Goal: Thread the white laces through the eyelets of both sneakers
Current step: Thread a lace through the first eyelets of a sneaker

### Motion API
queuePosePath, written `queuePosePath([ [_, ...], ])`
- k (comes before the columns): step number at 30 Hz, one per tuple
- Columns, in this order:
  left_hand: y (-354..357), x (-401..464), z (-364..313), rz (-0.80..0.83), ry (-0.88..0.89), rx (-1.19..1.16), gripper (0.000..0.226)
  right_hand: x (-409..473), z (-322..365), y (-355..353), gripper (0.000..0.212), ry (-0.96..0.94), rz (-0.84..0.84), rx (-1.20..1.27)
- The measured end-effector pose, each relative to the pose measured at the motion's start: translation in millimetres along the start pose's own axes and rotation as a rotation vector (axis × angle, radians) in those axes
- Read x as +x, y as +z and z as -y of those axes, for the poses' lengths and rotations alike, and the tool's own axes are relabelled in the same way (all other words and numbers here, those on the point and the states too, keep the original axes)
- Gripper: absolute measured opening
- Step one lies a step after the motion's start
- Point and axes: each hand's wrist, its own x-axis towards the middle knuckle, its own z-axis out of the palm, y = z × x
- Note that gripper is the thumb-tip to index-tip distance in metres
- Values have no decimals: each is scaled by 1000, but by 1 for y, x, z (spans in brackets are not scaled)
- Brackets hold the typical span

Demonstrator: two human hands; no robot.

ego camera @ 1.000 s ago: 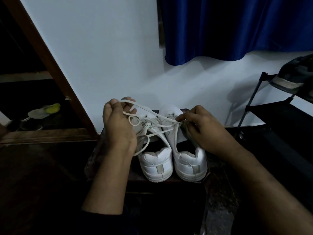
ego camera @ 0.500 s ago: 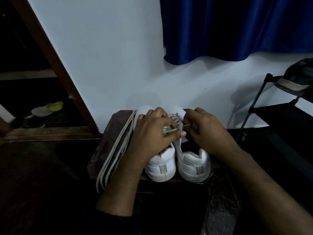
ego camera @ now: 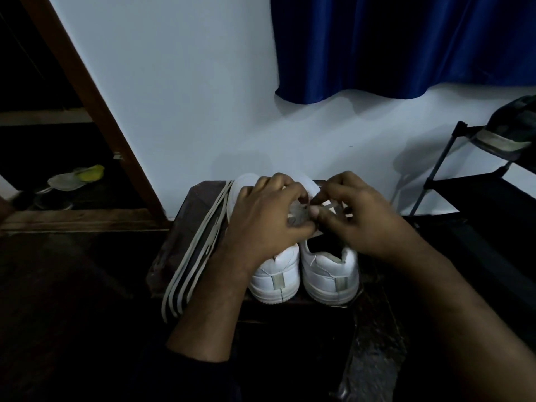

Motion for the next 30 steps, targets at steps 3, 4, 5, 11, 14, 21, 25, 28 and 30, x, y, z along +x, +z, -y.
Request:
queuePosePath([
  [3,4,1,3,-26,-102,-36,42,1,-2,6,12,-66,-79,-230],
  [4,4,2,3,-47,-154,-73,41,3,1,7,11,-86,-114,-318],
  [5,5,2,2,-68,-208,-124,40,4,4,10,9,-115,-153,-381],
  [11,7,2,5,-41,-256,-147,31,18,20,15,16,388,-443,985],
  [14,5,2,7,-11,-282,-206,22,17,18,10,14,343,-375,833],
  [21,2,1,8,82,-278,-408,33,12,-3,15,18,-90,-18,-328],
  [25,-2,-1,7,102,-278,-419,42,14,13,11,15,224,-238,699],
  [28,-2,-3,8,81,-283,-421,48,15,24,-2,23,315,-287,1283],
  [30,-1,-3,8,63,-274,-416,48,12,23,-3,22,266,-302,947],
])
